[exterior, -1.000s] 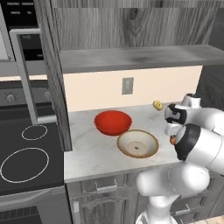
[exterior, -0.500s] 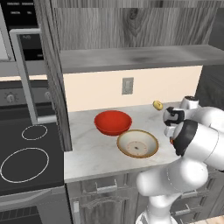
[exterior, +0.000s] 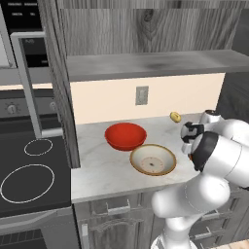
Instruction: Pick both bowls and place them on the counter. Then place the egg in one bowl and place the chicken drumstick in the other bowl.
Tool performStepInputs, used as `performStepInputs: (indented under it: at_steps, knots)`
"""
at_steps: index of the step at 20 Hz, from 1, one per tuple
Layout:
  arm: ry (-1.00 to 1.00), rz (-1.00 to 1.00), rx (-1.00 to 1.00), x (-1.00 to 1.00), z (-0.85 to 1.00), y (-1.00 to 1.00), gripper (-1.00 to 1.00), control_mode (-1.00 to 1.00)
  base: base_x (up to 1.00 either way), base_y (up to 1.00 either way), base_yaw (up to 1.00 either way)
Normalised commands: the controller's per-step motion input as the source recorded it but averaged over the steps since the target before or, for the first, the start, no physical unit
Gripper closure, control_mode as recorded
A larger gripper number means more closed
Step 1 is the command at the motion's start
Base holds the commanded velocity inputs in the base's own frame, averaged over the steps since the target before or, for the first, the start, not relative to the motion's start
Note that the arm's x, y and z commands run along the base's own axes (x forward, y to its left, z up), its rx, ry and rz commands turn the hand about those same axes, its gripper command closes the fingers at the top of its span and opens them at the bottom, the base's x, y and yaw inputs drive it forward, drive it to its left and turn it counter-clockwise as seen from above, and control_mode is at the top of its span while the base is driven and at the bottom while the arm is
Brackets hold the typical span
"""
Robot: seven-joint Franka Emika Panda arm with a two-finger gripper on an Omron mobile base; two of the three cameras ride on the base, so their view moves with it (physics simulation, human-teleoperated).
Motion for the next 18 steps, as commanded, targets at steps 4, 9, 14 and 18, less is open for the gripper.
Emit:
performStepInputs:
  at_steps: [4,9,14,18]
  knots:
    - [0.00,-0.04,0.00,0.00,-0.14,0.01,-1.00,-1.00,0.00,0.00,0.00]
    - [-0.02,-0.03,0.00,0.01,-0.14,0.03,-1.00,-1.00,0.00,0.00,0.00]
    - [-0.05,-0.01,0.00,0.06,-0.11,0.02,-1.00,-1.00,0.00,0.00,0.00]
    - [-0.06,-0.01,0.00,0.12,-0.09,0.03,-1.00,-1.00,0.00,0.00,0.00]
